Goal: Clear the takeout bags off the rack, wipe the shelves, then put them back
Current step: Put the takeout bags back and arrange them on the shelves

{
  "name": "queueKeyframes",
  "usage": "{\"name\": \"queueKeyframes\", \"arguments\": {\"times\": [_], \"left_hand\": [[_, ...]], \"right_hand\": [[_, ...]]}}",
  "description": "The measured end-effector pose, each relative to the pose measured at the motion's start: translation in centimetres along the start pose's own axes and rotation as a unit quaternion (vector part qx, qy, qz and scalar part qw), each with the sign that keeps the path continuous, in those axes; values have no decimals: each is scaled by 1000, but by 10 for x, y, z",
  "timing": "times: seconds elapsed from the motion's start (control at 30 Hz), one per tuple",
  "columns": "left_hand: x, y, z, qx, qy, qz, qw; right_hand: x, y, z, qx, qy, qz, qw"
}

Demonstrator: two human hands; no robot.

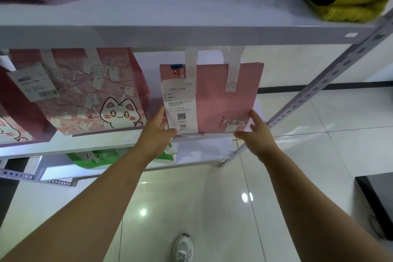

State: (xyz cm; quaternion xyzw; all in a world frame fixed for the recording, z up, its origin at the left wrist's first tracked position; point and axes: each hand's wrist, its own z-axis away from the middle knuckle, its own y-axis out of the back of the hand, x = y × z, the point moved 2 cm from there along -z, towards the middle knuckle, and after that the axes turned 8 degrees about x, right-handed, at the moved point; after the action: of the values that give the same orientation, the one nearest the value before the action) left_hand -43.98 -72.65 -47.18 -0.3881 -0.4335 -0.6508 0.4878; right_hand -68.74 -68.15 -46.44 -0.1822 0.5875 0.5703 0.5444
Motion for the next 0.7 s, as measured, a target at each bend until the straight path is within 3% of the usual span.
{"name": "queueKeyframes", "arguments": {"times": [0.23,0.37,0.7], "left_hand": [[-5,13,16,40,49,-28,998],[1,34,44,81,38,-41,995],[-5,129,112,154,16,5,988]], "right_hand": [[3,1,17,46,-65,68,995],[-15,-5,44,83,-41,43,995],[-85,-74,110,10,11,-7,1000]]}}
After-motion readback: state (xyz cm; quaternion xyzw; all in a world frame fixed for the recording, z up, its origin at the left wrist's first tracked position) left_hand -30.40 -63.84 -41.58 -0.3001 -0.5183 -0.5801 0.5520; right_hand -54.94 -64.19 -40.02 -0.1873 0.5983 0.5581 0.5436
